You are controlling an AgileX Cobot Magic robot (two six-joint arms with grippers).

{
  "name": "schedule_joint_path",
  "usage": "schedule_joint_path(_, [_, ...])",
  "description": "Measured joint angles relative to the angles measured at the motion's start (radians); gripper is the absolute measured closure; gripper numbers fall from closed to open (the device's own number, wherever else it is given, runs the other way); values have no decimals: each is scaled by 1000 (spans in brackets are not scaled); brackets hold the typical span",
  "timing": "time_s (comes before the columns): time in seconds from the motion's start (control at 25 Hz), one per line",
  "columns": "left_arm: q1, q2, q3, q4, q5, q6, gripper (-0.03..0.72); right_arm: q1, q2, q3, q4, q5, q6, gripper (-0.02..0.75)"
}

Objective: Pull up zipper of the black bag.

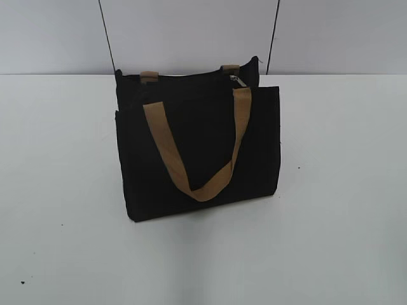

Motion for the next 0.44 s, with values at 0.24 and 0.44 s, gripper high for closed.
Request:
schedule_joint_path(0.24, [13,0,0,0,0,0,190,-1,0,0,1,0,0,141])
schedule_joint_path(0.44, [16,0,0,0,0,0,190,-1,0,0,1,0,0,141])
